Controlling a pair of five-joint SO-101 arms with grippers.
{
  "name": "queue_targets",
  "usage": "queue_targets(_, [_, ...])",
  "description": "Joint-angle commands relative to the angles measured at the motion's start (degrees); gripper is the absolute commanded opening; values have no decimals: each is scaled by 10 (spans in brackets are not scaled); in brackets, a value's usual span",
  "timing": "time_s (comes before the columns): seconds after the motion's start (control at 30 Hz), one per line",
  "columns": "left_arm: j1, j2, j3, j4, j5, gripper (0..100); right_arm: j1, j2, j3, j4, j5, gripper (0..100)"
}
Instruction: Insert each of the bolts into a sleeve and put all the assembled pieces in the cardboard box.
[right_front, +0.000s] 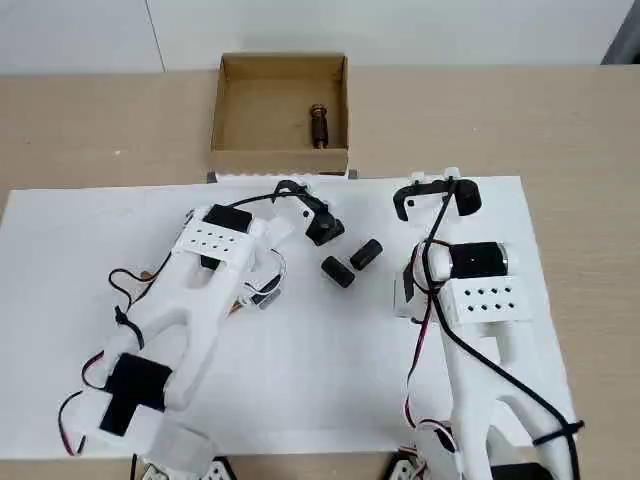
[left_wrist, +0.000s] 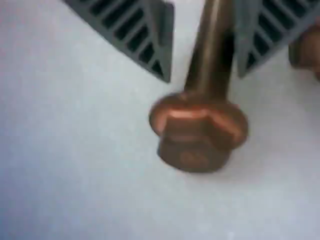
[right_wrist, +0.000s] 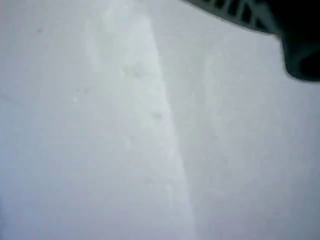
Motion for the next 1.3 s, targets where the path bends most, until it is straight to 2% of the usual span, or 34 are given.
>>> queue_targets(0.0, [4,9,-24,-26,-2,87,1,-18,-2,-9,-19,2])
queue_targets(0.27, [4,66,-24,-60,-2,81,1,-18,-2,-8,-18,2])
queue_targets(0.43, [4,70,-45,-54,-3,4,1,-19,-3,-7,-18,2])
queue_targets(0.7, [4,67,-153,49,0,5,0,-58,-29,19,-17,2])
queue_targets(0.8, [4,35,-204,112,1,5,0,-103,-31,37,-13,3])
queue_targets(0.9, [4,-11,-236,145,2,5,0,-153,-31,65,26,4])
queue_targets(1.03, [4,-83,-245,156,4,5,1,-218,-31,81,59,4])
queue_targets(1.17, [4,-157,-247,164,72,5,1,-273,-31,83,62,4])
queue_targets(1.27, [4,-221,-245,168,84,5,1,-312,-29,84,62,4])
